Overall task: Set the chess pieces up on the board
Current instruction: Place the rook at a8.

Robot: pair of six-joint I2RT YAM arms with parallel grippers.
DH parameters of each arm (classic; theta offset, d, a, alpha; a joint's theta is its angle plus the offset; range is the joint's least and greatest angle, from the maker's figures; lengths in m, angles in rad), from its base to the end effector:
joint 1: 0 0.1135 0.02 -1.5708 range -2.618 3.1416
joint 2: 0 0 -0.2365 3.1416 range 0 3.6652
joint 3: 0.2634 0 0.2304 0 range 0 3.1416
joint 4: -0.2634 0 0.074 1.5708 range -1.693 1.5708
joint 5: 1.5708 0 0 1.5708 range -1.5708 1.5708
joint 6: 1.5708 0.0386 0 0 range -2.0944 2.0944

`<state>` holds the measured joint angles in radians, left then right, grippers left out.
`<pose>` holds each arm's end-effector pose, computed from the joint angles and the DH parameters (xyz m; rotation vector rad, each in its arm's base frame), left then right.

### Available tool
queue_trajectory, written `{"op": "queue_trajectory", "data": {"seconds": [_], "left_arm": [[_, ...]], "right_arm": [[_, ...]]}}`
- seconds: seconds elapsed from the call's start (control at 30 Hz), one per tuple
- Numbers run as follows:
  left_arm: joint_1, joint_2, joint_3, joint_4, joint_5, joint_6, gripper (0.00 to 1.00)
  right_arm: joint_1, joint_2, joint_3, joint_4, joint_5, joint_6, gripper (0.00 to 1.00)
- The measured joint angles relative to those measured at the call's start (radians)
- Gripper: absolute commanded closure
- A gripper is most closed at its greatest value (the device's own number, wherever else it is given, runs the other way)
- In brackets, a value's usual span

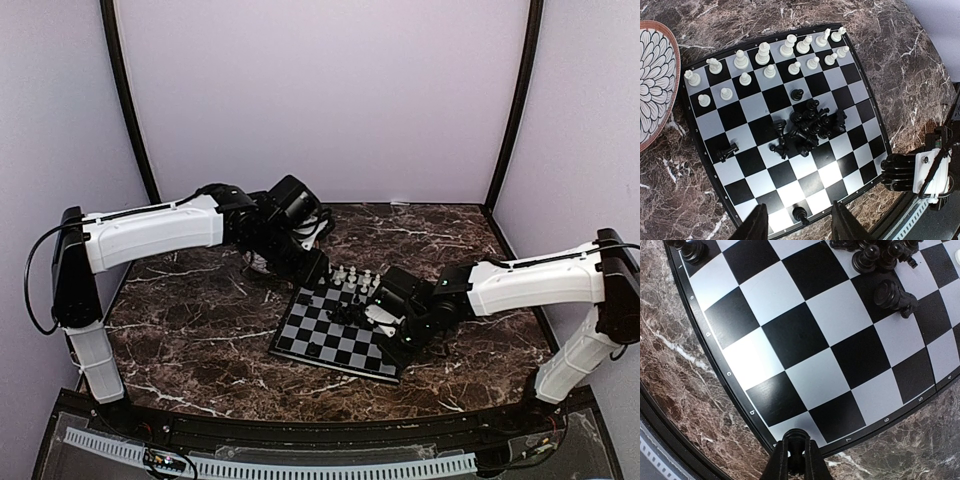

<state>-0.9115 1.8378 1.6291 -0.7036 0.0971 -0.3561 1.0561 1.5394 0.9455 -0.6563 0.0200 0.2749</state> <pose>0.2306 -0.3036 0.2653 0.7532 2.4849 -0.6270 0.1316 0.2311 0.1683 -1.0867 2.6514 0.2635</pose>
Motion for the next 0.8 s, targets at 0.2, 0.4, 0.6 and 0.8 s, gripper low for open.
{"op": "queue_trajectory", "data": {"seconds": [0.2,0.4,0.6,0.8], "left_arm": [[0.000,0.005,0.000,0.000,0.003,-0.004,0.55],[0.000,0.011,0.000,-0.001,0.011,-0.007,0.55],[0.000,0.011,0.000,-0.001,0.018,-0.012,0.55],[0.000,0.011,0.000,-0.001,0.019,-0.018,0.55]], "right_arm": [[0.002,0.010,0.000,-0.002,-0.003,0.000,1.00],[0.002,0.027,-0.001,-0.003,-0.005,0.001,0.99],[0.002,0.039,-0.001,-0.003,-0.006,0.000,0.91],[0.005,0.039,-0.001,-0.007,-0.008,0.006,0.72]]}}
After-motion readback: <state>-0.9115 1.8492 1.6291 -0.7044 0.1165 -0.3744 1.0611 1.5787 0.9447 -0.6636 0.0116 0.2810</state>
